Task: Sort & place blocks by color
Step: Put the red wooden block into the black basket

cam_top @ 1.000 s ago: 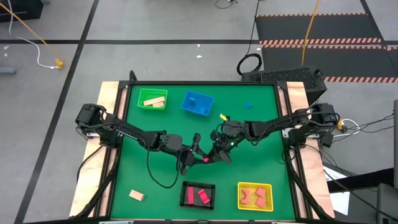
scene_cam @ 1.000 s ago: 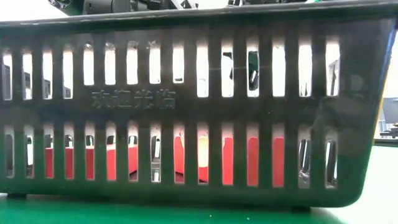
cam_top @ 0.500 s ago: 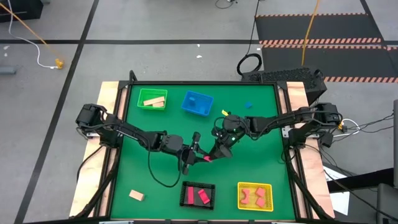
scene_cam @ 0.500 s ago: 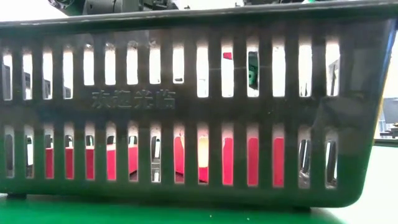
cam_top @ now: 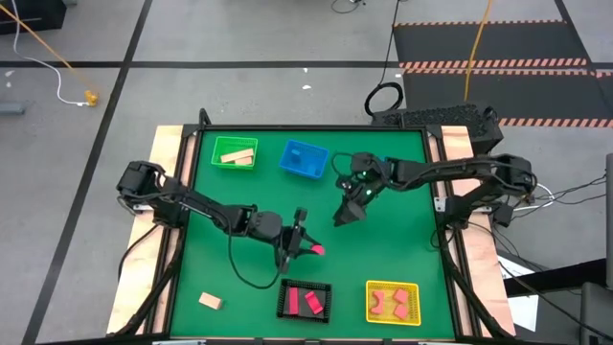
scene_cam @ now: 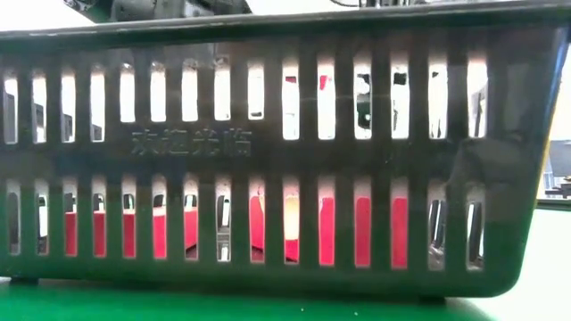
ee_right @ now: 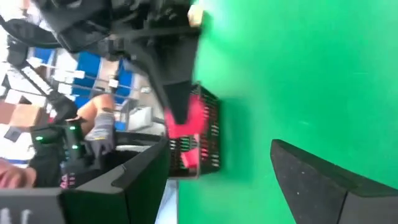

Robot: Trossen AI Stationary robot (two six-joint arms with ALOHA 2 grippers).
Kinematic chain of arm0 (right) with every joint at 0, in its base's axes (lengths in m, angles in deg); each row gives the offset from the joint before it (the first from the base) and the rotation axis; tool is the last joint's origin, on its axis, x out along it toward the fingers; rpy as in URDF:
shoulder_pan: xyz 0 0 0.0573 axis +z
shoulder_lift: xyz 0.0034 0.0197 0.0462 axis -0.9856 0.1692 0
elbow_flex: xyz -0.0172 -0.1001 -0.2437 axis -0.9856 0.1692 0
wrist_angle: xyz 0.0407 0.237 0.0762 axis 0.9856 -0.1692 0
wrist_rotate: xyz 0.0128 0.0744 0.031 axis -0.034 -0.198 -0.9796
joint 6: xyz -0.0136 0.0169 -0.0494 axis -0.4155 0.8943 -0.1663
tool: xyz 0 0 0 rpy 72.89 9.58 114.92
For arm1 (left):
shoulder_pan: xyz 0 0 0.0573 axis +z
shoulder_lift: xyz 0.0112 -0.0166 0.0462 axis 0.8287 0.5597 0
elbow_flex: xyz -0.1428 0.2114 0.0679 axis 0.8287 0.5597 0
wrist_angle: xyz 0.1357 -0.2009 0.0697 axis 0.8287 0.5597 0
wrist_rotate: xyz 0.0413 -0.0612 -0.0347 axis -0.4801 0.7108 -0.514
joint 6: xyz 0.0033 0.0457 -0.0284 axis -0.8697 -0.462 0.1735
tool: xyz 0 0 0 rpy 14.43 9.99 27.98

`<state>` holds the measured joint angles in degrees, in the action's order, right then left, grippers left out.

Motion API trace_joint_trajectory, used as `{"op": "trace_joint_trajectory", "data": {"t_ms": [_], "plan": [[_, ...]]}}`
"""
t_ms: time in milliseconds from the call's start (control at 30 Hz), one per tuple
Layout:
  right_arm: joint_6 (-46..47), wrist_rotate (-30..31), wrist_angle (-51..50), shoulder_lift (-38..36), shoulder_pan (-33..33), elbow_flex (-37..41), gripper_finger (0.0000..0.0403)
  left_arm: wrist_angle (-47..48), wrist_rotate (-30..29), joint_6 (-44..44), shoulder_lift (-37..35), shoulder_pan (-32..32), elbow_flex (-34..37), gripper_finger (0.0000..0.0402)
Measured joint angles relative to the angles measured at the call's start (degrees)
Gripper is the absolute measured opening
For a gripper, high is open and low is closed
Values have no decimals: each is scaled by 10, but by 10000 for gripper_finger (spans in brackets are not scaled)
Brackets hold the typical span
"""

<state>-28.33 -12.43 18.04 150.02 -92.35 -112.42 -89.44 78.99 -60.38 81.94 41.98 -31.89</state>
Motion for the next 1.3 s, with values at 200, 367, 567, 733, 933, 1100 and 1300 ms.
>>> {"op": "trace_joint_trajectory", "data": {"t_ms": [200, 367, 567, 733, 933, 1100, 1300], "plan": [[-74, 40, -129, -45, -65, 0, 260, -22, 3, 23, -2, -36, 0, 86], [-150, 171, -263, -92, -106, 0, 256, -28, 16, 87, -6, -62, -1, 86], [-222, 386, -385, -126, -116, 1, 256, -29, 89, 247, -5, -109, -1, 86], [-242, 444, -426, -129, -116, 1, 256, -2, 86, 301, -6, -161, -1, 86], [-263, 480, -415, -126, -116, 1, 256, 89, 14, 345, -6, -176, -1, 105], [-295, 497, -410, -127, -116, 1, 256, 131, -18, 348, -4, -166, -1, 99], [-316, 497, -410, -127, -116, 1, 256, 134, -17, 391, -4, -165, -1, 102]]}}
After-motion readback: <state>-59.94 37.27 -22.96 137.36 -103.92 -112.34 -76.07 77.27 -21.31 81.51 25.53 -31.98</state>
